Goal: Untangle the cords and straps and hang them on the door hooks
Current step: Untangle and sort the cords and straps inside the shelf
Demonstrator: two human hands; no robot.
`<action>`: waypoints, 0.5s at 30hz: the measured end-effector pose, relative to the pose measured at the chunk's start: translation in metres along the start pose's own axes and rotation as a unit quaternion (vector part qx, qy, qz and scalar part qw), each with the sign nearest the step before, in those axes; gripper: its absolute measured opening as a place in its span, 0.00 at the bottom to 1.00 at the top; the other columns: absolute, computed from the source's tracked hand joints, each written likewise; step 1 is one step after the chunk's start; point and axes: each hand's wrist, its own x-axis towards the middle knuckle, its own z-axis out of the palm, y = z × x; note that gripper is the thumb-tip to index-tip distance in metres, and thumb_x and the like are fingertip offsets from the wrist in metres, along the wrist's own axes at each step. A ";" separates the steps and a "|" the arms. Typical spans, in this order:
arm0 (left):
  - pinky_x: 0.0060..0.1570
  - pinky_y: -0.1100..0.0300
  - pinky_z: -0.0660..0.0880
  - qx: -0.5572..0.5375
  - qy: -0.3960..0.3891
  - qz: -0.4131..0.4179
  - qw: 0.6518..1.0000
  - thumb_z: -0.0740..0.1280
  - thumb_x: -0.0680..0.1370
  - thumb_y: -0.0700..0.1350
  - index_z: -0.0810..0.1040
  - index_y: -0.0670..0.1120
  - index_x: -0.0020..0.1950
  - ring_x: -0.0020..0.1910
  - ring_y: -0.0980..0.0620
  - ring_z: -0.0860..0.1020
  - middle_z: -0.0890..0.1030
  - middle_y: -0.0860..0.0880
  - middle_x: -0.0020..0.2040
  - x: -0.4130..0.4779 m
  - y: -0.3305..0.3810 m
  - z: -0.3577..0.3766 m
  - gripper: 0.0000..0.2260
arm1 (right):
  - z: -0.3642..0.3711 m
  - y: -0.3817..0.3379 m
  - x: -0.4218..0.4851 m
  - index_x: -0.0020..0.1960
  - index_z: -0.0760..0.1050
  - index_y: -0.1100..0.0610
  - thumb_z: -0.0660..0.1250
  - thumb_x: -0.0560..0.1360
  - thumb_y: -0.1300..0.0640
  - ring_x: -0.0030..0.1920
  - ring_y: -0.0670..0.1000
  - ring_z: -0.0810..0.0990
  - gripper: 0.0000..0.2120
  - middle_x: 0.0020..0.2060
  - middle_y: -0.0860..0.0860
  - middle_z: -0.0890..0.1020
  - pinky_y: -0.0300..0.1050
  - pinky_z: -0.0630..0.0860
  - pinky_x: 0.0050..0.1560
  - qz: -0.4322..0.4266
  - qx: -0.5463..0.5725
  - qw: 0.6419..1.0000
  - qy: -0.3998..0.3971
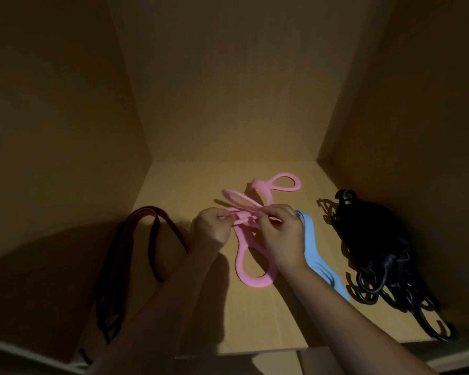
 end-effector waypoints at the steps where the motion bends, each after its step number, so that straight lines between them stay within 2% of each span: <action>1: 0.56 0.52 0.76 -0.033 -0.001 -0.010 0.999 0.68 0.73 0.37 0.82 0.41 0.44 0.48 0.43 0.80 0.83 0.41 0.45 -0.002 0.001 0.000 0.03 | -0.001 0.000 0.000 0.44 0.81 0.61 0.67 0.72 0.66 0.41 0.39 0.75 0.05 0.41 0.51 0.78 0.23 0.67 0.43 -0.017 0.002 1.000 0.012; 3: 0.56 0.50 0.76 -0.137 -0.009 -0.032 0.990 0.66 0.73 0.33 0.81 0.43 0.42 0.48 0.42 0.80 0.82 0.42 0.42 -0.005 0.007 -0.001 0.06 | -0.001 -0.002 -0.002 0.44 0.80 0.63 0.66 0.71 0.69 0.42 0.36 0.74 0.05 0.41 0.51 0.78 0.24 0.68 0.45 -0.063 -0.024 0.998 -0.005; 4: 0.55 0.52 0.76 -0.197 -0.018 -0.042 0.979 0.64 0.74 0.31 0.80 0.40 0.43 0.46 0.43 0.80 0.81 0.42 0.41 -0.006 0.010 -0.002 0.08 | -0.001 -0.003 -0.004 0.44 0.80 0.63 0.66 0.71 0.69 0.42 0.38 0.74 0.06 0.42 0.51 0.78 0.27 0.69 0.46 -0.086 -0.047 0.995 -0.020; 6: 0.51 0.57 0.77 -0.308 -0.019 -0.064 0.949 0.58 0.75 0.29 0.77 0.35 0.46 0.45 0.46 0.79 0.79 0.42 0.41 -0.011 0.019 -0.002 0.09 | 0.000 -0.004 -0.007 0.45 0.80 0.64 0.66 0.70 0.69 0.43 0.49 0.77 0.06 0.42 0.55 0.80 0.35 0.71 0.47 -0.128 -0.094 0.987 -0.037; 9: 0.52 0.55 0.76 -0.415 -0.002 -0.091 0.905 0.57 0.77 0.33 0.75 0.39 0.42 0.45 0.47 0.78 0.78 0.43 0.41 -0.015 0.028 -0.006 0.08 | -0.001 -0.003 -0.012 0.43 0.79 0.64 0.61 0.71 0.61 0.41 0.55 0.79 0.09 0.40 0.56 0.81 0.44 0.76 0.39 -0.187 -0.179 0.964 -0.059; 10: 0.52 0.54 0.76 -0.401 0.006 -0.079 0.913 0.59 0.77 0.36 0.76 0.40 0.41 0.45 0.46 0.78 0.78 0.43 0.41 -0.016 0.029 -0.008 0.08 | -0.001 -0.001 -0.013 0.42 0.79 0.63 0.61 0.70 0.59 0.39 0.56 0.79 0.10 0.39 0.55 0.81 0.46 0.77 0.35 -0.209 -0.214 0.951 -0.073; 12: 0.53 0.51 0.76 -0.321 0.021 -0.034 0.946 0.63 0.78 0.39 0.78 0.40 0.41 0.45 0.45 0.79 0.79 0.43 0.41 -0.016 0.031 -0.008 0.07 | 0.000 -0.001 -0.016 0.41 0.79 0.63 0.67 0.68 0.62 0.37 0.56 0.79 0.05 0.39 0.55 0.82 0.48 0.77 0.31 -0.224 -0.250 0.937 -0.096; 13: 0.52 0.50 0.76 -0.297 0.021 -0.013 0.955 0.63 0.77 0.40 0.78 0.40 0.41 0.43 0.45 0.78 0.79 0.43 0.39 -0.017 0.033 -0.008 0.08 | 0.000 -0.002 -0.017 0.41 0.79 0.63 0.68 0.67 0.63 0.37 0.56 0.79 0.04 0.39 0.55 0.82 0.46 0.77 0.32 -0.221 -0.249 0.937 -0.104; 15: 0.48 0.52 0.74 -0.282 0.007 0.010 0.959 0.64 0.77 0.40 0.78 0.41 0.38 0.39 0.48 0.76 0.77 0.45 0.36 -0.018 0.040 -0.011 0.09 | 0.001 -0.007 -0.015 0.43 0.79 0.62 0.64 0.70 0.60 0.39 0.52 0.78 0.07 0.40 0.54 0.81 0.36 0.73 0.37 -0.205 -0.216 0.948 -0.108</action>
